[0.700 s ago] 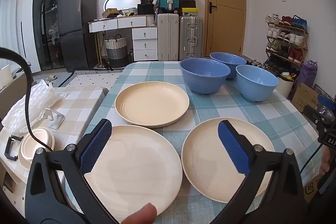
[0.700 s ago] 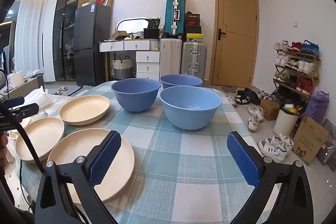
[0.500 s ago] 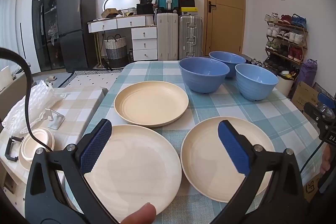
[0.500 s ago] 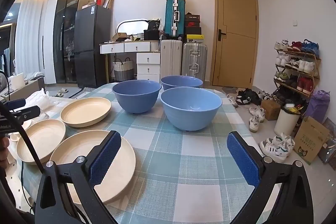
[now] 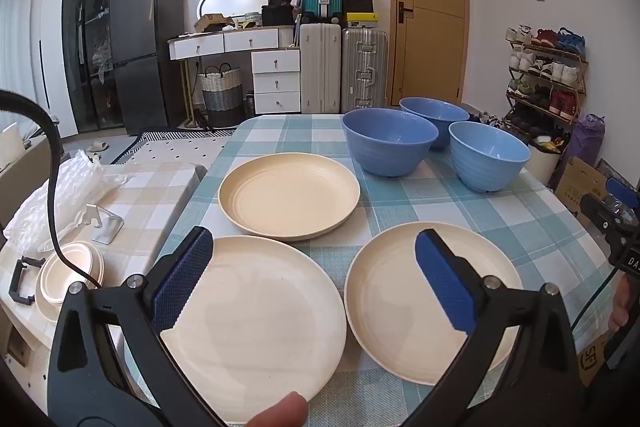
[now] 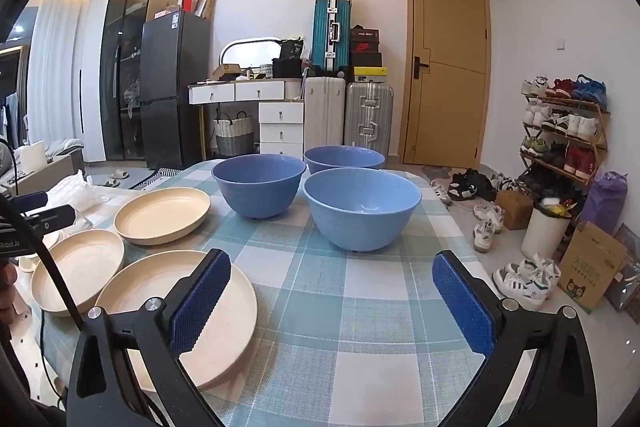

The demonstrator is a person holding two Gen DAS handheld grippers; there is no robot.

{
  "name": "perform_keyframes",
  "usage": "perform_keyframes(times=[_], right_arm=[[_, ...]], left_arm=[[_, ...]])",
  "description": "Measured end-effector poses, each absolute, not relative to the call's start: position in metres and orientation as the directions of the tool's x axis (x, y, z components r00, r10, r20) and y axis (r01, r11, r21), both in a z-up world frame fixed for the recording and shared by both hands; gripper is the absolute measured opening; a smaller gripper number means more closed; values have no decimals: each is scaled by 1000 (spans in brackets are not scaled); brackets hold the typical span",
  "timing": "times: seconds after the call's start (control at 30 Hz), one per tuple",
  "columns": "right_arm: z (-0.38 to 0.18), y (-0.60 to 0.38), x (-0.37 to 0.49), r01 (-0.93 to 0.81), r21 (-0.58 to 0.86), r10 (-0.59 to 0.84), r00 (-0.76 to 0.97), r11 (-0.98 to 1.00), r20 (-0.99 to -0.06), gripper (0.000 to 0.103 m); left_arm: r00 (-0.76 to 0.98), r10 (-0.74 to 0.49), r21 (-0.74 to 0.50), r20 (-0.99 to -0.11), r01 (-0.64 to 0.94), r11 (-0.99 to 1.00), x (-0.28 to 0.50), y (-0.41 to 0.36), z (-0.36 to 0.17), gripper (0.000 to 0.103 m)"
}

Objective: Organize plates and bowls

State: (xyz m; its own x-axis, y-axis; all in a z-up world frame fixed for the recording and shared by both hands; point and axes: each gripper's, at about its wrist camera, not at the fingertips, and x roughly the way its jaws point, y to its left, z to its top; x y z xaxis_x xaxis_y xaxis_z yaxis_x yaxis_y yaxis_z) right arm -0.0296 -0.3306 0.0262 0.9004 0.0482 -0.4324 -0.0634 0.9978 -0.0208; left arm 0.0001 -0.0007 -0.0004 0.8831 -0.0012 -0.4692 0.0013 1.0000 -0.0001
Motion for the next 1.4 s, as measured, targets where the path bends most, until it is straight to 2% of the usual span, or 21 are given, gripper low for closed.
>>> perform_keyframes(times=[0.27, 1.4], right_arm=[[28, -336, -30, -48, 17, 51, 902, 999, -429, 103], [27, -335, -32, -54, 7, 52, 903, 999, -426, 103]], left_arm=[[881, -6, -13, -472, 0, 1000, -3, -3, -3, 101], [869, 0, -6, -495, -3, 1000, 0, -1, -9, 101]])
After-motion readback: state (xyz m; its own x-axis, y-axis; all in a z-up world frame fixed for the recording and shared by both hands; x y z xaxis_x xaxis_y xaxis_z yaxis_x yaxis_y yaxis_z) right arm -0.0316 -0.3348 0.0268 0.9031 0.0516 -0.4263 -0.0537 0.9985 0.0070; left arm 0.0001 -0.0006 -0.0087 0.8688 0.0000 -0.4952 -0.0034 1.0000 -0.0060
